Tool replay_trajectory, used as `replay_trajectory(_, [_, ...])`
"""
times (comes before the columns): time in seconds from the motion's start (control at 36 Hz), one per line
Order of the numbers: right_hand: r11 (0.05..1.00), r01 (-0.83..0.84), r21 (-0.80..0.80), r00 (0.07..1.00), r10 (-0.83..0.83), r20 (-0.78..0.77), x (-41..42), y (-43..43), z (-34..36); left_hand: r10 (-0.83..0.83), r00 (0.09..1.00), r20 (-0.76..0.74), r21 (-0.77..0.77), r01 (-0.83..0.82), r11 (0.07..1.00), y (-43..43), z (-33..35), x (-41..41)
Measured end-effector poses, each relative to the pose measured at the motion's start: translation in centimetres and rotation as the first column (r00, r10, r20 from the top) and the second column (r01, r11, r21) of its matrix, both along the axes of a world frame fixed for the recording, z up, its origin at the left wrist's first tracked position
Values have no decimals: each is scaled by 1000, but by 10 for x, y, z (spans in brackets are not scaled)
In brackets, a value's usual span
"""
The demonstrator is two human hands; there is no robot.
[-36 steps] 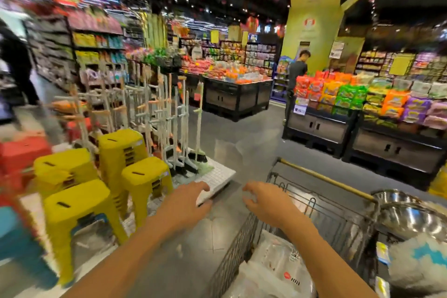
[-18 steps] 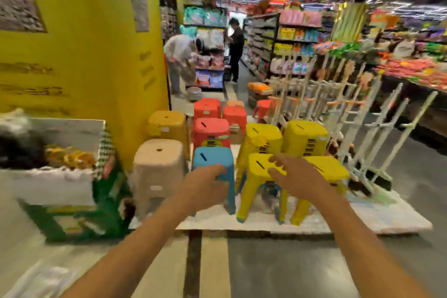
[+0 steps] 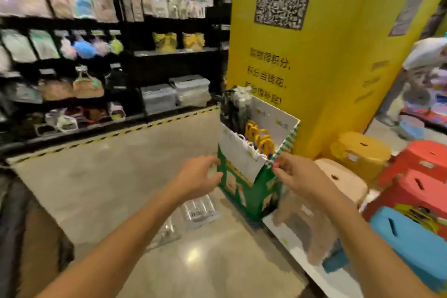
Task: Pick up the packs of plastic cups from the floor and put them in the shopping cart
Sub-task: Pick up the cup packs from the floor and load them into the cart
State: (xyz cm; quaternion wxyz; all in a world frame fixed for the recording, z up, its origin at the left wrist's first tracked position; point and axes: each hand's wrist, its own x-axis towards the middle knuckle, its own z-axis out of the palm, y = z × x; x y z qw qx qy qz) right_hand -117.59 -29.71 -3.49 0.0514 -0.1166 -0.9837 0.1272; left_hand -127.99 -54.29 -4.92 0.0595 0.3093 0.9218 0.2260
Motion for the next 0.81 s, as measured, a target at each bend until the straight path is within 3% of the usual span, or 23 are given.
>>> replay_trajectory(0.19, [958, -284, -36, 957, 286, 50, -106, -27, -13, 335, 942, 17, -8, -335, 942, -47, -12, -29])
replay_trajectory(0.39, [885, -457, -90, 883, 464, 73, -192, -72, -35, 524, 851, 5, -39, -524, 851, -96, -26, -61])
replay_trajectory(0.81, [872, -472, -129, 871, 484, 85, -377, -169, -54, 585, 809, 57, -10, -585, 811, -192, -61, -233])
